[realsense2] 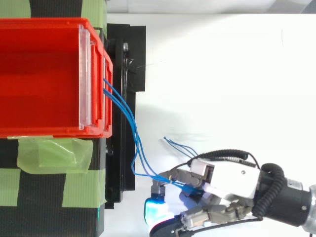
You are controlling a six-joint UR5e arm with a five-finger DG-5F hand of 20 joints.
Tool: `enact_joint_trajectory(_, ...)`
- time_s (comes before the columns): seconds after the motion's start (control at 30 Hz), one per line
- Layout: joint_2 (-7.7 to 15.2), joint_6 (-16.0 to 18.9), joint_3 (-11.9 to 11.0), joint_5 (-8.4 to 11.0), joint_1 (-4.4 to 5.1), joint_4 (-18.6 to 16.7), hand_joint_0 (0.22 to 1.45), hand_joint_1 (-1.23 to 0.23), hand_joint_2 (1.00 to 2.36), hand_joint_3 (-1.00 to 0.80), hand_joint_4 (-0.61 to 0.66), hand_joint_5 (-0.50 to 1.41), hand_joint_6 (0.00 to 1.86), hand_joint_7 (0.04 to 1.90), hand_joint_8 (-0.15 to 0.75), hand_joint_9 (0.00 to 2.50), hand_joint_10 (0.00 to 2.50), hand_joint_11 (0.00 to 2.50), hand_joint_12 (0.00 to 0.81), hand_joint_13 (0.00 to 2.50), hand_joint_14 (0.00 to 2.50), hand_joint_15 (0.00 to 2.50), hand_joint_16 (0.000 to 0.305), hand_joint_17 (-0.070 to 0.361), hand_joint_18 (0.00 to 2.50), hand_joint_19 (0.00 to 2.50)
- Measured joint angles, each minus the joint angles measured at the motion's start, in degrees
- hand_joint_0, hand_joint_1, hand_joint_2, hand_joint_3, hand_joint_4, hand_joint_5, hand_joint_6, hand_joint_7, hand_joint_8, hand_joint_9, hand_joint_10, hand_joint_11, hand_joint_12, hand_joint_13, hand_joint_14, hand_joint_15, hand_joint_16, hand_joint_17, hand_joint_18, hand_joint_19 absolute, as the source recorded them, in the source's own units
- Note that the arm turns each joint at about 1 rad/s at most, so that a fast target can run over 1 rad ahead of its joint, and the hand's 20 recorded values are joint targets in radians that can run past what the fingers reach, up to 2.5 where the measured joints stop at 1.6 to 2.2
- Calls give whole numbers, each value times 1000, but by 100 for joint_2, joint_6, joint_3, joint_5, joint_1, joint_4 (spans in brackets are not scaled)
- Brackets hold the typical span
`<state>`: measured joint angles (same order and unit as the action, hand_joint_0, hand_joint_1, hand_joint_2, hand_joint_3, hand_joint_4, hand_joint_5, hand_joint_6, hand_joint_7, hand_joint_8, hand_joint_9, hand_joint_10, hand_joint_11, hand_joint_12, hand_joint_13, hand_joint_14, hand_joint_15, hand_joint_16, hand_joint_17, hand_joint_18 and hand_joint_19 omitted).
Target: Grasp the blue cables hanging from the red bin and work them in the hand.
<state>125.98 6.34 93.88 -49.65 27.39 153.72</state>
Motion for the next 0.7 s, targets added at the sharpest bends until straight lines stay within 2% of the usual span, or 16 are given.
enact_joint_trajectory(0.27,-473,73,466,149,-34,25,859,-576,1010,-792,288,25,584,1200,656,1701,2500,2500,743,1985,2500,1939,218,164,2364,556)
enact_joint_trajectory(0.5,-858,360,878,361,-95,28,860,-576,1010,-795,286,26,582,1202,656,1701,2500,2500,743,1985,2500,1939,218,164,2364,556)
enact_joint_trajectory(0.7,-1011,622,1145,543,-145,33,860,-577,1010,-792,287,26,583,1200,656,1701,2500,2500,743,1985,2500,1939,218,164,2364,556)
